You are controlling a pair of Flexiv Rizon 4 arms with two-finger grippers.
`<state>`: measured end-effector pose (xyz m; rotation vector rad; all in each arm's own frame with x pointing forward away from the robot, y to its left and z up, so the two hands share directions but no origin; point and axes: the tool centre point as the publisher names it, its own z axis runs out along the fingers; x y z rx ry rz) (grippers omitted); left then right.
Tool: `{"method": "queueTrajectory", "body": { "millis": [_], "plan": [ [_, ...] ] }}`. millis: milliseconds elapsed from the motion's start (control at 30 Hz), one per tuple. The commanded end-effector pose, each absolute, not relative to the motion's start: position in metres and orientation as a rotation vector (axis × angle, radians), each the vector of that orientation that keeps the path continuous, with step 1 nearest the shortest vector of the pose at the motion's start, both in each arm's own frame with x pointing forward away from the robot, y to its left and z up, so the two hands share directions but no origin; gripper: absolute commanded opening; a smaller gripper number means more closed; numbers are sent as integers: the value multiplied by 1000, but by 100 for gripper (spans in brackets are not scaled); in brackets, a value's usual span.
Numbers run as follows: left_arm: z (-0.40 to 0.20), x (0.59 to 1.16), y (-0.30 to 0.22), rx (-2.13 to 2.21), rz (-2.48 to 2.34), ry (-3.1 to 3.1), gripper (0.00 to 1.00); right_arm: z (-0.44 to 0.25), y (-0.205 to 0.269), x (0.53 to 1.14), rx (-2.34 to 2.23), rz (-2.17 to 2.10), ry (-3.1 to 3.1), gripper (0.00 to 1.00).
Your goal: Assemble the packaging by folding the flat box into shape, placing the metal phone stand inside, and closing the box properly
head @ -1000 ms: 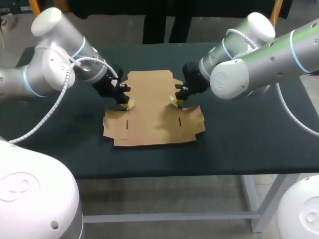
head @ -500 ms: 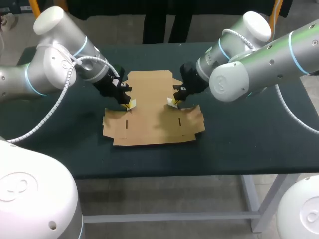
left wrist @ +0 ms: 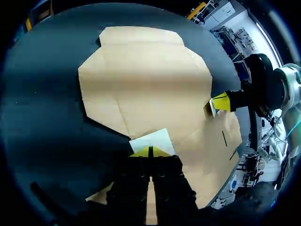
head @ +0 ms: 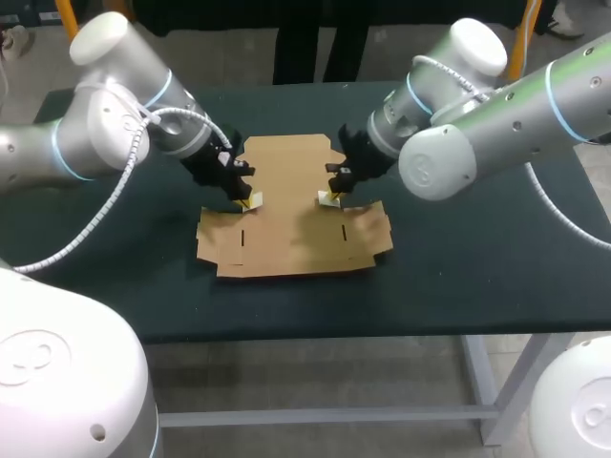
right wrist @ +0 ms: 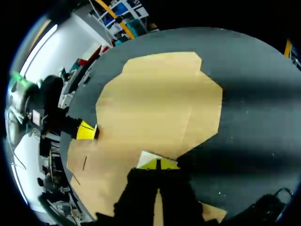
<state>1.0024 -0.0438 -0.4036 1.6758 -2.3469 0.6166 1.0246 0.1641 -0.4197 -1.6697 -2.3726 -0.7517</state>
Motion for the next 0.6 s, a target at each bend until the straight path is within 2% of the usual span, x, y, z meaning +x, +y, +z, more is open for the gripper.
{"method": "queueTrajectory", "body": {
  "millis": [33,600],
  "plan": [
    [-408,1007,-51,1688,576,-2352,0,-425,172,1024,-1704,-724,-2391,0],
    [-427,1010,-55,1826,464,-2328,0,-449,171,1027,-1804,-580,-2406,0]
  ]
}}
